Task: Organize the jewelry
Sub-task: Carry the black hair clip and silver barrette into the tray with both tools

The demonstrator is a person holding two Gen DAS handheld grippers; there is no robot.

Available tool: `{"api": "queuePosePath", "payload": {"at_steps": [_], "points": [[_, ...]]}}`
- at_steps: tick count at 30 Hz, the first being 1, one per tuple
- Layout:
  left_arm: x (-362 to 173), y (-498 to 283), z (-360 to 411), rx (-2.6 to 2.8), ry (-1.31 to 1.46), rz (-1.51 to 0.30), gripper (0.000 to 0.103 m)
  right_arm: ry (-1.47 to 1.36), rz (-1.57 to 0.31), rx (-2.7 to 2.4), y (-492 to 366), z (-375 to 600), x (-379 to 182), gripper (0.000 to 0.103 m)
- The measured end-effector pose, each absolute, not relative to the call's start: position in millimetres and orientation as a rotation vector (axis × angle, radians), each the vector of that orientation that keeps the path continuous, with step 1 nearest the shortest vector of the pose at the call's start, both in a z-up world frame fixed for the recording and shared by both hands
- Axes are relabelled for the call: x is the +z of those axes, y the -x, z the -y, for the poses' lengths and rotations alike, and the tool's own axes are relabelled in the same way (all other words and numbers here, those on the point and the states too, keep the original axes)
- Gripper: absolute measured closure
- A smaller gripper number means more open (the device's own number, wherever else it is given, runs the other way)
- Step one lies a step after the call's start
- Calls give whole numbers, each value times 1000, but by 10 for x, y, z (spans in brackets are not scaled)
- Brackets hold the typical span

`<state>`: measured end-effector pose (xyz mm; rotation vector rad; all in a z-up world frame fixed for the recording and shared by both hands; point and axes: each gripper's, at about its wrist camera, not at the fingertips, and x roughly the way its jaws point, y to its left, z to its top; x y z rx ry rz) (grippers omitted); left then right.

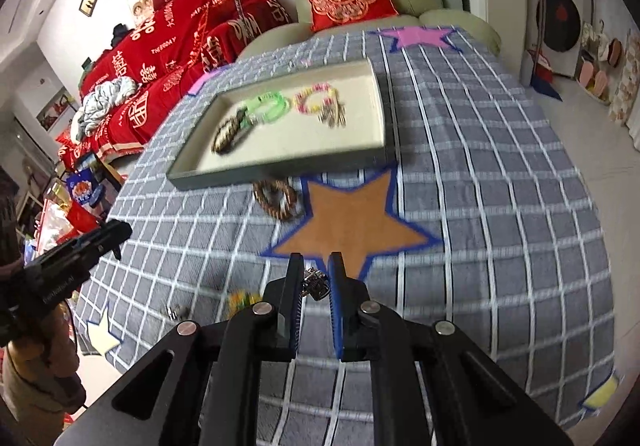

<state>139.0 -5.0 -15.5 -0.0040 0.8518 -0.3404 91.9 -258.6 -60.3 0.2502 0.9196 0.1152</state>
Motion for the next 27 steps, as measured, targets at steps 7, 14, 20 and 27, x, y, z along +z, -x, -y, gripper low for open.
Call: {"api": "queuePosePath", "payload": {"at_steps": [7,14,20,27], "points": [[-19,-1750,165,-335,-21,-830,69,-226,-869,143,-1396,2572,-340,90],[27,-2255,393,-342,-37,-832,69,-280,-868,183,-1979,2628,-325,90],[-117,-2671,649,-345,-59,-862,69,-333,-885,188,-2442,2712,-465,90],[-366,-3014,919,-330,-106,-901,69,-365,-911,181,-2813,2789,-709,90]]}}
